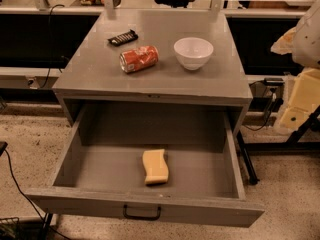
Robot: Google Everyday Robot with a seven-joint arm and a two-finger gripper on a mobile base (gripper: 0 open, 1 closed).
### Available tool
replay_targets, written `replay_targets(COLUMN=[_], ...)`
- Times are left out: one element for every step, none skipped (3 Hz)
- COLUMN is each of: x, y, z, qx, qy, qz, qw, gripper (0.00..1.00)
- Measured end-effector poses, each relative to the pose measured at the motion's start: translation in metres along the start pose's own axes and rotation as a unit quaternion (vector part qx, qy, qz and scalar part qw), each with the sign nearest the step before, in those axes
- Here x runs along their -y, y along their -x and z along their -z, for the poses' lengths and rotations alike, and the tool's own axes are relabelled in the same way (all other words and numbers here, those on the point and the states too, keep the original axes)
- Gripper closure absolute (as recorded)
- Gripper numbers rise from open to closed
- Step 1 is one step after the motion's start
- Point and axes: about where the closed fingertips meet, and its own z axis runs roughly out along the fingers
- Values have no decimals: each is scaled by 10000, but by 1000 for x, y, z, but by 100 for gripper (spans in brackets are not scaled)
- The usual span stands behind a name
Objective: Pick sponge from top drawer and place on counter
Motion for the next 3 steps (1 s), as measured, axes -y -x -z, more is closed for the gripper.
replay_targets(x=[0,-9,-29], y=[0,14,33], z=[0,-31,-71], qx=[0,112,380], qy=[0,341,755], qz=[0,251,632], qw=[10000,9990,9944], gripper=[0,0,0])
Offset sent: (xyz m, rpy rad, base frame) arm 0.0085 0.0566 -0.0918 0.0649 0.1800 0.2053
